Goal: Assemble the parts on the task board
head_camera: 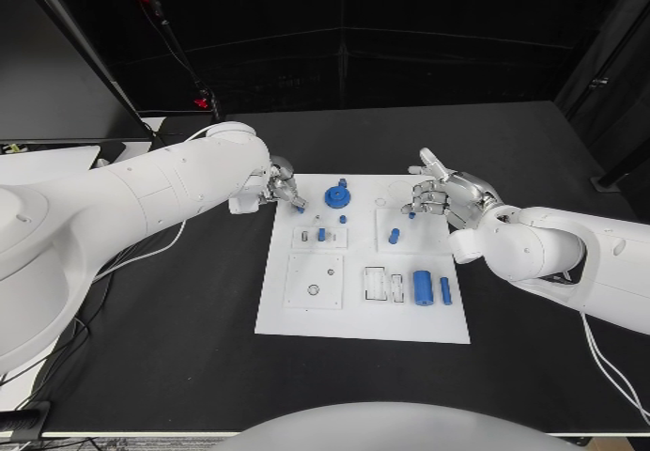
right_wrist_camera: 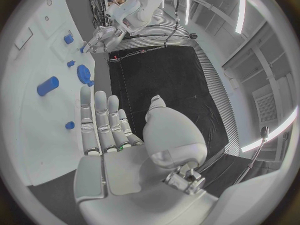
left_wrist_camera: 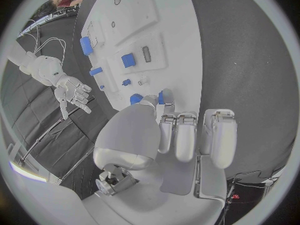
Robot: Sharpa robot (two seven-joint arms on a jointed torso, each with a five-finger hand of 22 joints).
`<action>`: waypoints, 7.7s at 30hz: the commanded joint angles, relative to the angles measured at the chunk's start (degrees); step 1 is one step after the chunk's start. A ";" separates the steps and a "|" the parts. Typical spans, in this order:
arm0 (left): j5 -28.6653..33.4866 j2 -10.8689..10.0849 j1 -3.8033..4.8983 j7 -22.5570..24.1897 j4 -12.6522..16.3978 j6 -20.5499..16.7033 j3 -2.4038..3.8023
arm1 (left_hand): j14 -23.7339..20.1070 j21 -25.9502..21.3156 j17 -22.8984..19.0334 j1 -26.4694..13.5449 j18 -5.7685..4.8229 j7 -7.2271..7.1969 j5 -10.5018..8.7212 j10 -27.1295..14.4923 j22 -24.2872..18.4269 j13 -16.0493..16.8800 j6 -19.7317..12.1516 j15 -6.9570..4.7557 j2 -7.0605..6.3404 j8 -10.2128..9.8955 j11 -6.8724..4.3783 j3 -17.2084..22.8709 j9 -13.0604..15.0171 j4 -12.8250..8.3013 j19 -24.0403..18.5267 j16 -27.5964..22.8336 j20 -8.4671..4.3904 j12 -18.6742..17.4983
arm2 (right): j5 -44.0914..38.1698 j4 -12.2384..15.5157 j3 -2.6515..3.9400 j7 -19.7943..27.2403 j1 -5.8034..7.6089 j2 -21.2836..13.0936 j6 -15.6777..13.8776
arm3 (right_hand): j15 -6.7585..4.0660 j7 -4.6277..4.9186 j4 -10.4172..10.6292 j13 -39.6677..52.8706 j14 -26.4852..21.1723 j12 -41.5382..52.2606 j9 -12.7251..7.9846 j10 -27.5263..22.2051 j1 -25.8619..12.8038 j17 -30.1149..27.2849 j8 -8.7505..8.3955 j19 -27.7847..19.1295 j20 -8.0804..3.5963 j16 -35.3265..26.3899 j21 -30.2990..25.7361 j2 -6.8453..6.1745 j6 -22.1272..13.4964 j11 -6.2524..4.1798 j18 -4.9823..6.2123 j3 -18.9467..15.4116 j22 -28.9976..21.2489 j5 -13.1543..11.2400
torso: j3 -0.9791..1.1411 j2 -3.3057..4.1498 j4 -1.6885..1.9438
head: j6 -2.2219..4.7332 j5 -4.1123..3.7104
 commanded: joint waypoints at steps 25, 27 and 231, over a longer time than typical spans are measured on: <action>3.58 -6.39 0.83 2.54 8.30 -4.96 0.04 | 5.92 -0.43 15.09 5.22 0.08 0.01 0.16 6.41 14.49 15.11 0.60 -0.35 3.54 -0.11 -0.62 2.04 0.22 0.02 4.38 0.05 -0.21 0.20 | -0.03 0.16 0.03 0.52 0.08 -0.58 -0.09 | 0.09 6.50 0.07 -0.19 -0.36 0.27 -0.14 -0.38 0.39 -0.16 0.40 -0.26 0.36 0.31 -0.13 0.14 -0.50 0.26 0.96 -0.35 -0.10 0.32 | 0.19 -0.05 0.25 | -0.27 0.19; 3.83 -7.51 0.93 2.35 9.92 -5.18 0.03 | 5.92 -0.43 15.09 5.21 0.08 0.02 0.17 6.41 14.49 15.11 0.60 -0.35 3.53 -0.11 -0.62 2.06 0.23 0.02 4.38 0.05 -0.21 0.20 | -0.03 0.17 0.03 0.62 0.08 -0.65 -0.15 | 0.09 6.50 0.07 -0.19 -0.36 0.27 -0.14 -0.38 0.39 -0.16 0.40 -0.26 0.36 0.31 -0.13 0.14 -0.50 0.26 0.96 -0.35 -0.10 0.32 | 0.20 -0.07 0.41 | -0.28 0.15; 14.07 -16.94 -0.46 41.52 27.17 -43.22 -0.03 | 3.71 -10.43 12.62 0.66 3.00 9.79 -15.76 -46.07 10.44 -41.98 -15.54 8.23 -4.85 -10.55 9.27 -15.73 -27.17 -0.22 -8.53 -0.86 6.95 -63.08 | -0.03 -0.32 0.03 1.73 0.00 -0.82 0.87 | 0.18 6.63 0.06 -0.73 -0.67 0.63 -0.47 -0.65 0.60 -0.76 0.81 -0.37 0.43 0.78 -0.05 0.34 -0.68 0.36 0.95 -0.36 -0.15 0.47 | 0.17 -0.03 0.22 | -1.03 0.67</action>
